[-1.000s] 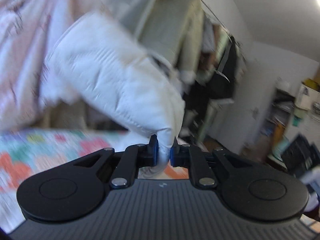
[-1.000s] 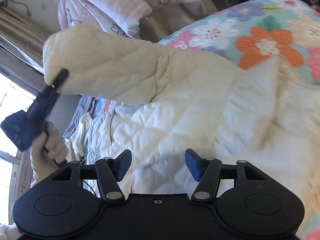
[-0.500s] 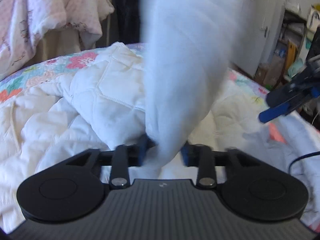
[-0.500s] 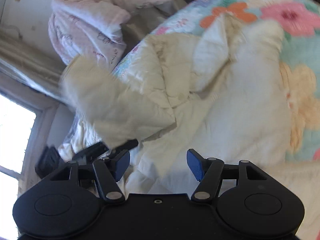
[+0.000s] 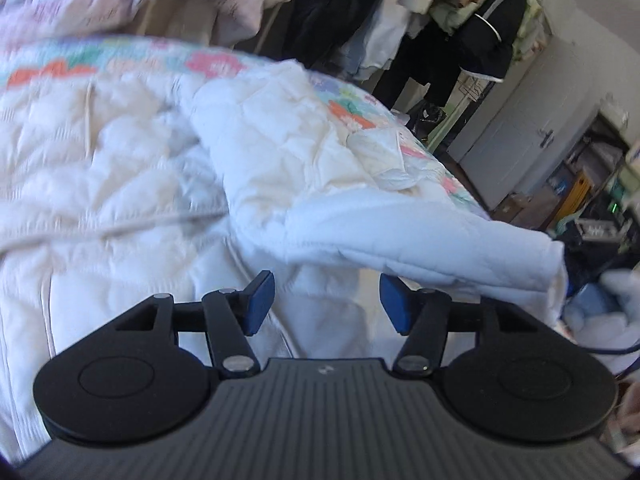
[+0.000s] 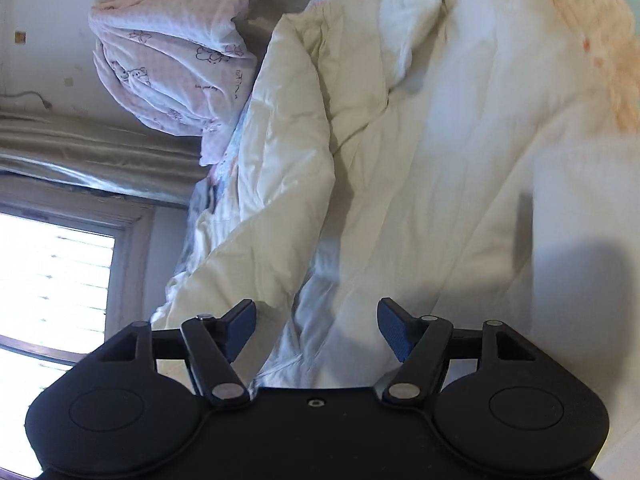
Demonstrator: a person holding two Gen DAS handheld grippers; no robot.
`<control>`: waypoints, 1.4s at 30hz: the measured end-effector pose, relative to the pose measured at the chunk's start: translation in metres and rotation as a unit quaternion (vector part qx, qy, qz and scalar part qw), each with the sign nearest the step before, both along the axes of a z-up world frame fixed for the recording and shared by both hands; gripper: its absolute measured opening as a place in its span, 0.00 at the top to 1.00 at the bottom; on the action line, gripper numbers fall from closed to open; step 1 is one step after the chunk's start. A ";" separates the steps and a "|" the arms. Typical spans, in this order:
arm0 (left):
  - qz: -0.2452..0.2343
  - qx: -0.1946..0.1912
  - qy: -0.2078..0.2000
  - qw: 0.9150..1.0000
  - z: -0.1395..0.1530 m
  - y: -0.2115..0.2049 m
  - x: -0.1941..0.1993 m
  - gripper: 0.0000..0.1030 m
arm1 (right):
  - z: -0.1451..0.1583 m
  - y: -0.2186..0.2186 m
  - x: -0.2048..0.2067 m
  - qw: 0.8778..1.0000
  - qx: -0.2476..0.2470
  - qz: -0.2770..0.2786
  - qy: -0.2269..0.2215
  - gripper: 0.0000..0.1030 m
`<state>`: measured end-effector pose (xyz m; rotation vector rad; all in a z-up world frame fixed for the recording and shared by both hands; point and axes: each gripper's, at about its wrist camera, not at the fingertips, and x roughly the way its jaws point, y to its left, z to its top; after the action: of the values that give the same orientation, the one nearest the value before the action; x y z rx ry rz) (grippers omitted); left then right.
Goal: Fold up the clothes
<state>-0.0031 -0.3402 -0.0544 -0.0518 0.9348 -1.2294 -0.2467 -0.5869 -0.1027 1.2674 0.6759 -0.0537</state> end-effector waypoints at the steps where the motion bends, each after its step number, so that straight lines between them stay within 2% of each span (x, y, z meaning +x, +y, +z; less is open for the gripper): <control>1: 0.007 0.005 0.012 1.000 0.001 0.005 0.000 0.44 | -0.003 0.003 -0.002 1.000 0.017 0.001 -0.005 0.27; 3: 0.016 0.011 0.018 1.000 0.008 0.018 -0.004 0.44 | -0.010 0.011 -0.004 0.998 0.055 0.003 -0.014 0.26; 6: 0.028 -0.007 0.032 0.999 0.016 0.036 -0.006 0.41 | -0.010 0.023 -0.007 0.996 0.081 0.019 -0.024 0.25; 9: 0.031 -0.033 0.067 0.997 0.011 0.039 -0.002 0.37 | -0.007 0.026 0.000 0.998 0.051 0.024 -0.017 0.23; 11: 0.032 -0.021 0.076 0.996 0.003 0.030 -0.002 0.37 | -0.008 0.030 0.010 0.999 0.029 0.033 -0.006 0.19; 13: 0.037 0.004 0.070 0.997 -0.005 0.018 -0.005 0.36 | -0.015 0.038 0.026 0.999 0.009 0.053 0.007 0.20; 14: 0.045 0.021 0.063 0.997 -0.008 0.012 -0.006 0.34 | -0.016 0.041 0.033 0.998 -0.003 0.062 0.006 0.24; 16: 0.062 0.057 0.041 0.996 -0.011 -0.001 -0.009 0.31 | -0.008 0.046 0.045 0.995 -0.047 0.088 0.003 0.73; 17: 0.062 0.061 0.036 0.996 -0.012 -0.007 -0.011 0.31 | 0.004 0.048 0.050 0.992 -0.084 0.099 -0.002 0.78; 19: 0.060 0.046 0.034 0.997 -0.008 -0.016 -0.014 0.32 | 0.034 0.053 0.056 0.979 -0.172 0.111 -0.013 0.83; 21: 0.053 0.009 0.033 0.998 0.000 -0.026 -0.019 0.34 | 0.069 0.058 0.056 0.956 -0.269 0.114 -0.020 0.83; 23: 0.051 -0.005 0.024 0.998 0.005 -0.041 -0.023 0.34 | 0.095 0.061 0.055 0.932 -0.343 0.113 -0.012 0.83; 25: 0.051 0.003 -0.007 0.999 0.007 -0.060 -0.028 0.34 | 0.106 0.063 0.055 0.902 -0.418 0.100 0.023 0.83; 27: 0.048 0.021 -0.033 0.998 0.003 -0.078 -0.033 0.34 | 0.097 0.058 0.053 0.872 -0.476 0.086 0.074 0.83; 28: 0.046 0.031 -0.046 0.997 0.000 -0.087 -0.035 0.34 | 0.087 0.051 0.051 0.870 -0.476 0.082 0.094 0.83; 29: 0.044 0.042 -0.056 0.997 -0.002 -0.095 -0.037 0.34 | 0.076 0.040 0.049 0.883 -0.452 0.076 0.103 0.83; 31: 0.041 0.058 -0.074 0.995 -0.007 -0.104 -0.043 0.34 | 0.050 0.019 0.047 0.922 -0.369 0.072 0.098 0.83; 32: 0.040 0.060 -0.080 0.994 -0.008 -0.107 -0.045 0.34 | 0.041 0.011 0.045 0.935 -0.337 0.060 0.090 0.83; 34: 0.034 0.062 -0.086 0.994 -0.011 -0.110 -0.048 0.34 | 0.030 0.001 0.041 0.956 -0.282 0.047 0.067 0.83; 36: 0.024 0.068 -0.096 0.993 -0.017 -0.114 -0.050 0.39 | 0.026 -0.006 0.040 0.967 -0.247 0.038 0.040 0.83; 37: 0.017 0.074 -0.105 0.992 -0.020 -0.116 -0.051 0.40 | 0.025 -0.009 0.042 0.968 -0.246 0.042 0.036 0.81; 38: 0.011 0.082 -0.111 0.990 -0.023 -0.119 -0.051 0.43 | 0.024 -0.007 0.045 0.962 -0.264 0.053 0.052 0.79; 39: 0.007 0.092 -0.111 0.990 -0.028 -0.123 -0.051 0.43 | 0.024 -0.004 0.047 0.952 -0.289 0.065 0.074 0.77; 40: 0.005 0.099 -0.109 0.989 -0.032 -0.126 -0.051 0.43 | 0.027 0.003 0.047 0.941 -0.317 0.076 0.089 0.66; 42: 0.007 0.111 -0.112 0.988 -0.039 -0.129 -0.052 0.43 | 0.037 0.019 0.043 0.916 -0.373 0.094 0.111 0.63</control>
<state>-0.0551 -0.4694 -0.0930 0.2508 0.8671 -1.0859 -0.2039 -0.5678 -0.0658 0.4568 0.8620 -0.2746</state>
